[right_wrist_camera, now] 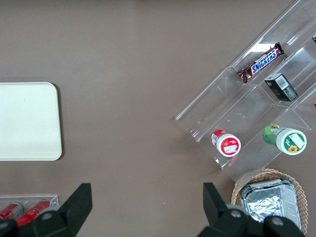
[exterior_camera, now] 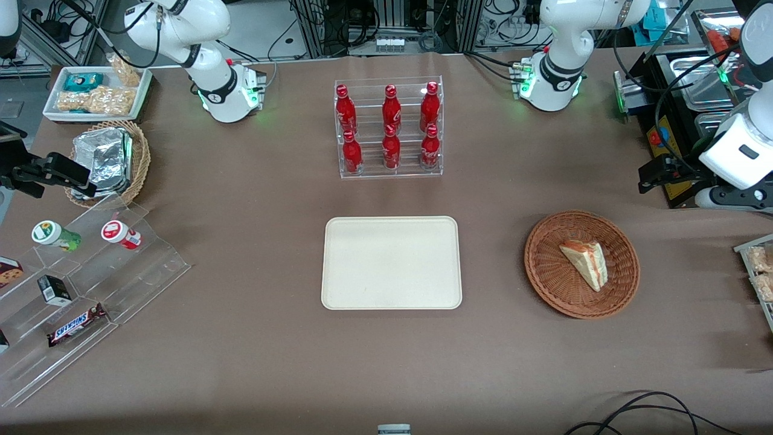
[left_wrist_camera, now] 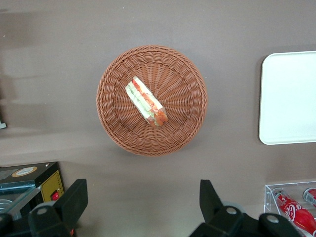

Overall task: Place sandwich from basket to tray
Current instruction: 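Move the left gripper from rest toward the wicker basket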

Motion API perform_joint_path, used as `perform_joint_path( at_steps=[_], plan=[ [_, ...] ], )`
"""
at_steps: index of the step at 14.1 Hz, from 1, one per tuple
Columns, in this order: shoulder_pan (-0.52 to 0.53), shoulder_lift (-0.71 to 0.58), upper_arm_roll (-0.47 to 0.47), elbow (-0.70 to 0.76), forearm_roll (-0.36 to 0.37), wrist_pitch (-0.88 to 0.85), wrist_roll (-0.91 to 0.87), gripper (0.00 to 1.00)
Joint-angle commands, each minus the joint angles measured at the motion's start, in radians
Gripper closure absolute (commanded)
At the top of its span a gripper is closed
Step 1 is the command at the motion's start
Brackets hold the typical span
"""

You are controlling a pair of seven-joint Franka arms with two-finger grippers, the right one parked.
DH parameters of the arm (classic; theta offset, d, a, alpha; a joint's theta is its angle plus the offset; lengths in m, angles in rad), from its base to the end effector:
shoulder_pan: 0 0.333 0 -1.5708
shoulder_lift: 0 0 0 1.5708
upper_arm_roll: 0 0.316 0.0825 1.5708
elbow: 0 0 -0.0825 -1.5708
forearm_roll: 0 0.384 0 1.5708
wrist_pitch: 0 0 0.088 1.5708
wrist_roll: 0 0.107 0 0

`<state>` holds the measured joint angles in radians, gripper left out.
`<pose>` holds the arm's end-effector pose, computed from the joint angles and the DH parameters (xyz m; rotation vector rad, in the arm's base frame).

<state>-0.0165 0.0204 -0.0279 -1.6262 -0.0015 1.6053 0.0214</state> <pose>0.5610 -0.0249 0.5899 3.1376 -0.1031 -0.0649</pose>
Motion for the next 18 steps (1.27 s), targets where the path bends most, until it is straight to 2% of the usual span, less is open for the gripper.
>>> perform_joint_path(
  at_steps=[1, 11, 14, 18],
  plan=[
    [-0.01, 0.013, 0.008, 0.028, -0.002, -0.031, 0.005, 0.0],
    [-0.014, 0.024, 0.008, -0.021, 0.003, -0.045, 0.006, 0.0],
    [-0.014, 0.085, 0.01, -0.04, 0.008, -0.028, 0.002, 0.0],
    [-0.011, 0.161, 0.011, -0.116, 0.008, 0.109, -0.032, 0.0]
  ],
)
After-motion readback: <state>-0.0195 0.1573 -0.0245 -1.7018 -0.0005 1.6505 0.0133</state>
